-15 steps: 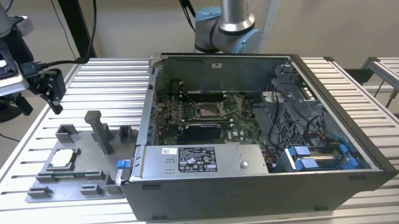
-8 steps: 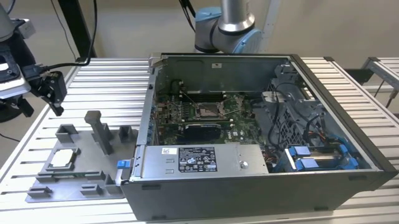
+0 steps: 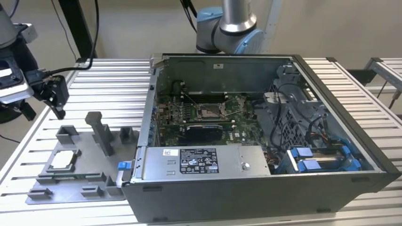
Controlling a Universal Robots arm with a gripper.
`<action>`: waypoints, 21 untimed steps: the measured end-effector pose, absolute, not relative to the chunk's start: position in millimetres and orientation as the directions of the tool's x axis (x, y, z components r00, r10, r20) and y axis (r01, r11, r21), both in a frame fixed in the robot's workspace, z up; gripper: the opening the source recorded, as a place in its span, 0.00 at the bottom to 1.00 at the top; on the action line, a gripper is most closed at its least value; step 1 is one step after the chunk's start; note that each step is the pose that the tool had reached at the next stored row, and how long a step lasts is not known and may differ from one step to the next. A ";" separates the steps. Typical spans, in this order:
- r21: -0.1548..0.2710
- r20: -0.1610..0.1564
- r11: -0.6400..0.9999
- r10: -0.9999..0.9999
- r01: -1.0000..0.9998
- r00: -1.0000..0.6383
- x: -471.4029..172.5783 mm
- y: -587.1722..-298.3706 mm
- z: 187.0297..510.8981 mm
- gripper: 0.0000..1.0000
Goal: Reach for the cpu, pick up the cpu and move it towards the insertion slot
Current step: 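Pick up the cpu and move it towards the insertion slot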
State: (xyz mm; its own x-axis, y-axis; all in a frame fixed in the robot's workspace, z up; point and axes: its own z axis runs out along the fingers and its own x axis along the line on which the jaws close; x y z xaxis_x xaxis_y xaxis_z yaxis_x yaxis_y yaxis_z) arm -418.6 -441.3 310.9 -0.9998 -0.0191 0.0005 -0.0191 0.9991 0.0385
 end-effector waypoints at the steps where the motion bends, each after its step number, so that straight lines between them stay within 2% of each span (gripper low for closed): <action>1: 0.038 0.000 0.999 -0.019 -0.019 -1.000 -418.6 -441.3 309.9 1.00; 21: 0.038 0.000 0.999 -0.019 -0.019 -1.000 -418.6 -441.3 285.9 1.00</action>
State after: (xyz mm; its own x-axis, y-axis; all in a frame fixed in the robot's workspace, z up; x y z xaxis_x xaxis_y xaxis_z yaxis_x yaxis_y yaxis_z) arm -418.6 -441.3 285.9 -0.9998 -0.0191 0.0005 -0.0191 0.9991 0.0385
